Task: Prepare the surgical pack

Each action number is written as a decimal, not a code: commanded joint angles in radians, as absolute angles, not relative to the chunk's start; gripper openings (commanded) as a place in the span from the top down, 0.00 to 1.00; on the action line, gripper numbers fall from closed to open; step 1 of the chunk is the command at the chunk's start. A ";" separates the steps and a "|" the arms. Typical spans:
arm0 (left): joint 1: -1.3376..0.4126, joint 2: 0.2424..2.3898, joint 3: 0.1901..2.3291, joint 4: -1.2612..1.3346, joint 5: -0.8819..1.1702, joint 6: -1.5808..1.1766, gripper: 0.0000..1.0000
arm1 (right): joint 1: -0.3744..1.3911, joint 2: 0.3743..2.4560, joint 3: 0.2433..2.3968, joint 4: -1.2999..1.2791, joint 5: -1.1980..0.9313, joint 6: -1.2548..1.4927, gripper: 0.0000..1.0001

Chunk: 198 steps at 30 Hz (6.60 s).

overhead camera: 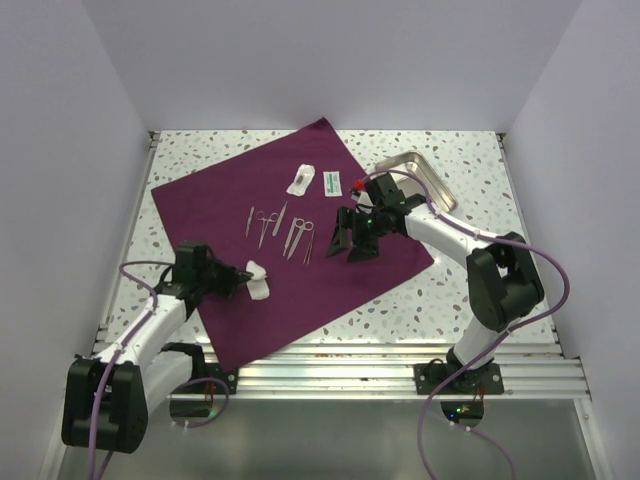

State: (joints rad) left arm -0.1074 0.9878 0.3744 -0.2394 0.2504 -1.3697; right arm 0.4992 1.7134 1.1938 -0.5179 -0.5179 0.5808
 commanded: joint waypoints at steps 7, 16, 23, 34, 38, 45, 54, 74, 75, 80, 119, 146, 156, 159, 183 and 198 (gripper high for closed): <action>-0.127 0.914 0.293 -0.258 0.249 -1.414 1.00 | 0.505 1.720 1.201 -0.502 -0.534 0.568 0.29; -0.132 0.953 0.262 -0.199 0.241 -1.428 1.00 | 0.506 1.715 1.197 -0.502 -0.532 0.568 0.29; -0.133 0.989 0.258 -0.163 0.248 -1.428 1.00 | 0.505 1.715 1.192 -0.500 -0.532 0.568 0.29; -0.137 0.907 0.290 -0.279 0.239 -1.401 0.62 | 0.505 1.713 1.192 -0.502 -0.534 0.566 0.29; -0.137 0.873 0.317 -0.386 0.258 -1.376 0.53 | 0.506 1.715 1.192 -0.499 -0.535 0.566 0.29; -0.137 0.917 0.397 -0.457 0.210 -1.255 0.41 | 0.506 1.710 1.186 -0.499 -0.534 0.568 0.29; -0.137 1.164 0.548 -0.391 0.225 -1.009 0.43 | 0.506 1.703 1.184 -0.511 -0.522 0.557 0.29; -0.184 1.193 0.534 -0.480 0.213 -1.051 0.59 | 0.506 1.729 1.201 -0.505 -0.529 0.568 0.29; -0.187 1.200 0.537 -0.485 0.210 -1.052 0.58 | 0.506 1.730 1.201 -0.505 -0.529 0.568 0.29; -0.193 1.224 0.543 -0.466 0.199 -1.060 0.56 | 0.506 1.729 1.200 -0.506 -0.528 0.565 0.29; -0.219 1.354 0.658 -0.483 0.179 -1.006 0.80 | 0.505 1.753 1.220 -0.514 -0.528 0.555 0.29; -0.219 1.036 0.663 -0.438 0.326 -0.859 1.00 | 0.541 1.753 1.201 -0.404 -0.836 0.619 0.15; -0.219 0.890 0.676 -0.245 0.489 -0.884 1.00 | 0.663 1.709 1.063 0.231 -0.897 1.116 0.05; -0.221 0.859 0.696 -0.242 0.499 -0.876 1.00 | 0.676 1.707 1.006 0.442 -0.885 1.288 0.06; -0.221 0.750 0.650 -0.227 0.558 -0.986 1.00 | 0.723 1.767 0.994 0.773 -0.739 1.606 0.30; -0.221 0.707 0.601 -0.249 0.577 -0.988 1.00 | 0.722 1.825 1.077 0.693 -0.732 1.491 1.00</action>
